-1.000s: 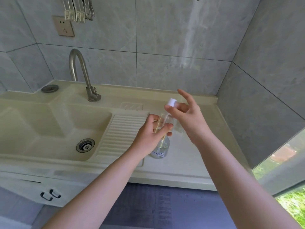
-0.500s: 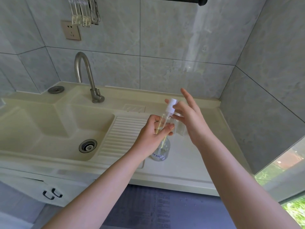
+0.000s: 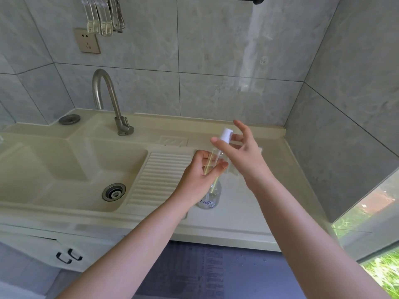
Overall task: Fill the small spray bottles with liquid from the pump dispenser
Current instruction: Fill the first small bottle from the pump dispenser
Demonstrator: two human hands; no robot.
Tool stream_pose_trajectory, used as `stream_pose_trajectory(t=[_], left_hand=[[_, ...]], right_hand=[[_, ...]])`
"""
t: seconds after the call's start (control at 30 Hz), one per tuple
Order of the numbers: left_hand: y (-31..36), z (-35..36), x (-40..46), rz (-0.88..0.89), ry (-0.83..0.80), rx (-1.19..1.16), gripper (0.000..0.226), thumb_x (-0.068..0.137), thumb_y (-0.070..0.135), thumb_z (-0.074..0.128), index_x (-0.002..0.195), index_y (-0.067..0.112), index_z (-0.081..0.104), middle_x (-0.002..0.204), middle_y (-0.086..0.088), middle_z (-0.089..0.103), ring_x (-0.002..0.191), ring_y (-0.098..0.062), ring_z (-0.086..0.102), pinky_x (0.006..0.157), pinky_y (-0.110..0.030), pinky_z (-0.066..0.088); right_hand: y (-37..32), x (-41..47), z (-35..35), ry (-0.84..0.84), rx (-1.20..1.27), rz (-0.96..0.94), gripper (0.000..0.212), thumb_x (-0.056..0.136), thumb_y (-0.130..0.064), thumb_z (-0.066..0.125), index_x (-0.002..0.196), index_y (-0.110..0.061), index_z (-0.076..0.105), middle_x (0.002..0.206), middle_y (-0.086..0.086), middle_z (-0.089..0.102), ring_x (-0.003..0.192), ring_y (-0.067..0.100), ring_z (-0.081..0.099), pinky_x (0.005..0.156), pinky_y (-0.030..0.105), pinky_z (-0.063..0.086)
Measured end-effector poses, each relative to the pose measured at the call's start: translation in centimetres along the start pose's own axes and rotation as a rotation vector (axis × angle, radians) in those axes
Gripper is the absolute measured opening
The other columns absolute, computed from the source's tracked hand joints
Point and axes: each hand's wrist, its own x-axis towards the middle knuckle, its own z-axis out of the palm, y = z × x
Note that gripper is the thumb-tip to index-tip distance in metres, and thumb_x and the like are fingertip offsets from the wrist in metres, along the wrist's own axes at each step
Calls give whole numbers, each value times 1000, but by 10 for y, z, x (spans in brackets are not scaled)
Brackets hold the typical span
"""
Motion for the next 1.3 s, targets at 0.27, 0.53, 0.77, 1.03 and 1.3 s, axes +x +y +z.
stream_pose_trajectory(t=[0.27,0.53,0.77,1.03,1.3], left_hand=[[-5,2,5,-8,15,10,32,87,42,71,108,25,53,112,13,68,107,-3,62,103,-39,46],[-6,2,4,-30,16,26,38,86,43,70,113,22,52,113,11,63,111,-4,58,99,-30,46],[-9,0,5,-37,13,33,48,74,56,69,108,27,53,115,12,64,113,-7,58,100,-34,46],[-11,-1,8,-37,24,42,33,85,42,72,108,24,56,114,13,63,114,-6,57,96,-28,45],[-18,-5,6,-41,37,28,31,88,35,71,112,20,59,116,15,64,114,-3,56,93,-21,42]], right_hand=[[7,4,-4,-10,55,-2,70,84,-20,69,146,-38,42,118,-1,70,109,10,65,103,36,48],[6,0,-1,51,-34,-19,66,82,-29,81,139,-38,48,106,-5,59,85,1,61,68,12,46],[7,3,-4,-12,27,25,65,86,-28,75,143,-39,45,121,-5,63,106,7,64,89,27,50],[8,7,-7,47,-25,-15,57,87,-23,77,138,-29,52,88,-4,62,61,-11,55,57,5,40],[-12,18,-39,229,109,-97,50,90,-18,72,134,-34,54,120,6,67,106,12,65,73,19,46]])
